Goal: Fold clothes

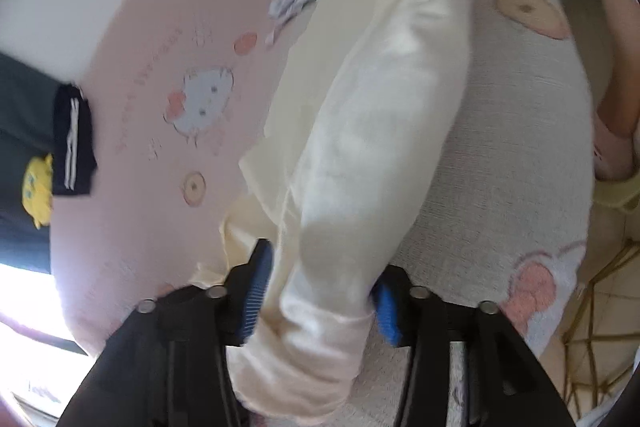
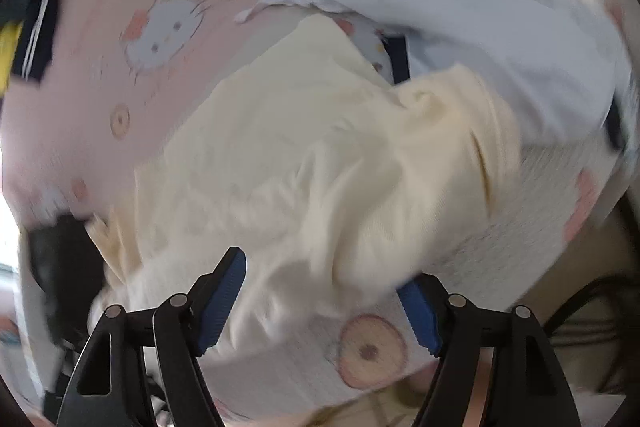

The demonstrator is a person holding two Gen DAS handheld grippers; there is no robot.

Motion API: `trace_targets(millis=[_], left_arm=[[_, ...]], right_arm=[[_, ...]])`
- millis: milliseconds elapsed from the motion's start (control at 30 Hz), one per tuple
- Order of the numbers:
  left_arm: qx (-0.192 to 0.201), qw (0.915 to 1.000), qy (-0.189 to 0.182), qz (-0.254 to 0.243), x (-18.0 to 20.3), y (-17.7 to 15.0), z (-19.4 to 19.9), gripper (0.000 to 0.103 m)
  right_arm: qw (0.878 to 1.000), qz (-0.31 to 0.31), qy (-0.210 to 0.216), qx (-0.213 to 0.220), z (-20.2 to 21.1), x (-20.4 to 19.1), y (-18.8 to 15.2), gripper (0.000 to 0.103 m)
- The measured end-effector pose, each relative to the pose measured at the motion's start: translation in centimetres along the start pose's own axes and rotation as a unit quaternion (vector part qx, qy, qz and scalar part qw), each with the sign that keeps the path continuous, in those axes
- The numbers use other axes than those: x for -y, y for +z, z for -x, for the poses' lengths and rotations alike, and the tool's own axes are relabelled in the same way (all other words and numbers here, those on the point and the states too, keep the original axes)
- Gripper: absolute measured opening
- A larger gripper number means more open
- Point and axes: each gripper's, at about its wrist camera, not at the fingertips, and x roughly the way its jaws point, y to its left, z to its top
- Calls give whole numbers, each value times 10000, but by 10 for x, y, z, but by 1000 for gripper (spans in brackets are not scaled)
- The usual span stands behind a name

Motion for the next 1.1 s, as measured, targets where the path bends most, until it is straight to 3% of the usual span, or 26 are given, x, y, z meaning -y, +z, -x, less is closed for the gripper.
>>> trace_targets(millis=[33,67,200,333,433,533,700,800,833,867,1000,1100], left_arm=[[54,10000,45,-35,0,-2,4,72],[86,9999,112,-25,-2,-4,5,79],[193,9993,322,-73,-7,-10,8,79],[158,9992,301,-216,-6,-11,5,79],[101,9998,146,-111,-9,-10,8,79],[214,9997,72,21,-17,-12,21,79],[381,9983,407,-181,-22,-19,28,80],[170,9997,154,-93,-32,-25,19,80],[88,9999,91,9,-37,-29,17,80],[21,9999,85,87,-41,-31,16,80],[-211,9975,118,667,-74,-40,2,80],[-295,9928,42,1161,-98,-47,-11,80]], right_arm=[[9998,186,-82,26,4,-5,-3,76],[9993,351,-147,41,8,-10,-7,77],[9910,1215,-549,89,23,-31,-24,78],[9691,2284,-904,219,39,-55,-39,77],[9418,3124,-1174,397,47,-76,-46,77],[9042,3931,-1596,495,45,-88,-52,77],[8162,5330,-2108,731,40,-96,-78,77],[8012,5582,-2093,519,35,-97,-83,77],[7997,5620,-2062,454,34,-98,-84,77],[8085,5534,-1959,409,33,-99,-81,77],[8641,4860,-1287,222,33,-104,-54,77],[8906,4435,-991,184,21,-108,-28,77]])
